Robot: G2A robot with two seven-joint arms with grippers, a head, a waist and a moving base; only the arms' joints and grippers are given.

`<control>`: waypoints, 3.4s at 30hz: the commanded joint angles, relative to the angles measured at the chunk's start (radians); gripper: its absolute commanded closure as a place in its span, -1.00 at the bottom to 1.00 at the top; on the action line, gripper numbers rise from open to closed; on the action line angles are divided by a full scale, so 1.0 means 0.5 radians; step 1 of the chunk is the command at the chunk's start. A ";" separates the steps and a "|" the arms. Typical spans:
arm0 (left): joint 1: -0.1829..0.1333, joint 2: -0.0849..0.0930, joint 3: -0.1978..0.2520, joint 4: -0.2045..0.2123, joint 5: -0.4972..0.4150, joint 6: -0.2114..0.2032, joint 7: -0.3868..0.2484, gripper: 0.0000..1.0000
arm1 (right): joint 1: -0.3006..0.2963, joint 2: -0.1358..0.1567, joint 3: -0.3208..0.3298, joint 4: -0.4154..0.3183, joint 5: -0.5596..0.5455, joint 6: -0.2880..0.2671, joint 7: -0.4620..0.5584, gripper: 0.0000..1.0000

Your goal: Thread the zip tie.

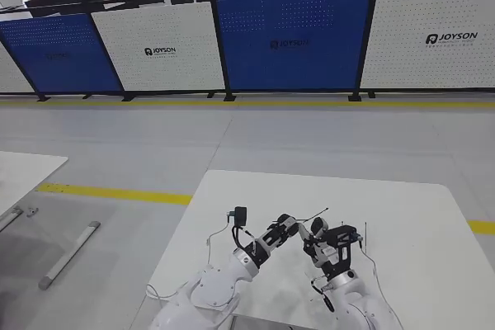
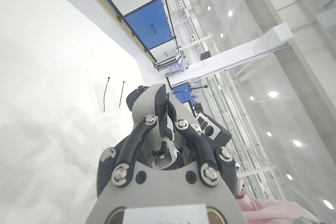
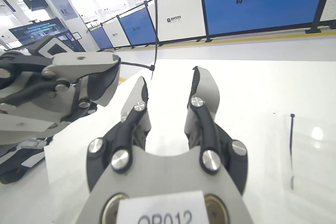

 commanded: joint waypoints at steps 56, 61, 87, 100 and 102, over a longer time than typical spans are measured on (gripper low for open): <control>-0.028 -0.031 0.025 0.022 0.097 0.047 0.048 1.00 | 0.089 0.068 0.021 0.066 0.165 -0.200 0.032 0.48; -0.021 -0.031 0.025 0.020 0.115 0.050 0.047 1.00 | 0.108 0.072 0.009 0.078 0.158 -0.203 0.028 0.52; -0.044 -0.039 -0.003 0.001 0.090 0.074 0.016 1.00 | 0.179 0.083 -0.053 0.118 0.195 -0.196 0.085 1.00; -0.011 -0.039 0.003 -0.080 0.092 0.033 -0.012 1.00 | 0.192 0.093 -0.054 0.145 0.216 -0.214 0.065 1.00; -0.003 -0.039 0.002 -0.095 0.089 0.027 -0.014 1.00 | 0.196 0.094 -0.058 0.154 0.214 -0.217 0.062 1.00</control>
